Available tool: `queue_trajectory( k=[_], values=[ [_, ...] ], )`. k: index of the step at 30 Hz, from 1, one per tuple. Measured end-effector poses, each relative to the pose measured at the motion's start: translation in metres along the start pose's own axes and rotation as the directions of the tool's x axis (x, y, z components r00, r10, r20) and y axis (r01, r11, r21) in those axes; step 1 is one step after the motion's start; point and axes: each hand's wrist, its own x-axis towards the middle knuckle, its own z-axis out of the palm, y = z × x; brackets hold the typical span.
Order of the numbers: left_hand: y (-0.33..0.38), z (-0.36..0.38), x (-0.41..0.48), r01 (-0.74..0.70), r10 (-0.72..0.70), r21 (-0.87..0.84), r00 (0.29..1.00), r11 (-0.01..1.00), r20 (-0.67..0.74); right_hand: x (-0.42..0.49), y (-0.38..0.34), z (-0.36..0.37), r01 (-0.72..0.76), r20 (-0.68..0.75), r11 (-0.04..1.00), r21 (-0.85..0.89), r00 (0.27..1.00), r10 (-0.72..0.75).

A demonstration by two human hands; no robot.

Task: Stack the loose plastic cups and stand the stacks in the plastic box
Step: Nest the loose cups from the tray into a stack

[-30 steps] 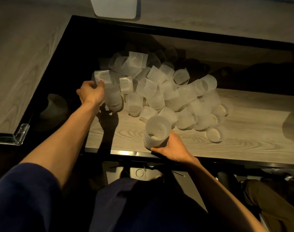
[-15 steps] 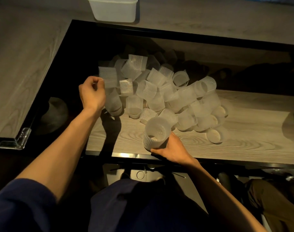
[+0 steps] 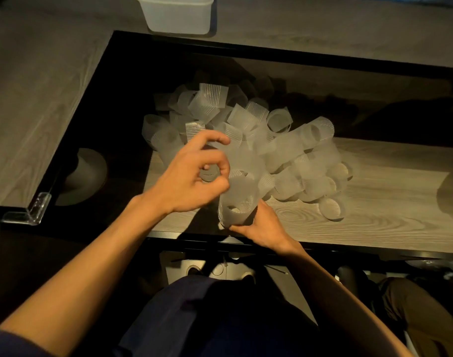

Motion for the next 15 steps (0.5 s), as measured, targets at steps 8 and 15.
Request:
queue_trajectory(
  k=[8,15],
  values=[
    [-0.008,0.022,-0.014,-0.026,0.026,-0.004,0.989,1.000,0.149,-0.001,0.006,0.005,-0.054,0.029,0.995,0.083,0.998,0.051],
    [-0.023,0.020,-0.017,0.123,-0.216,0.285,0.921,0.951,0.323,-0.001,0.001,0.001,0.004,0.006,0.999,0.039,1.000,-0.004]
  ],
)
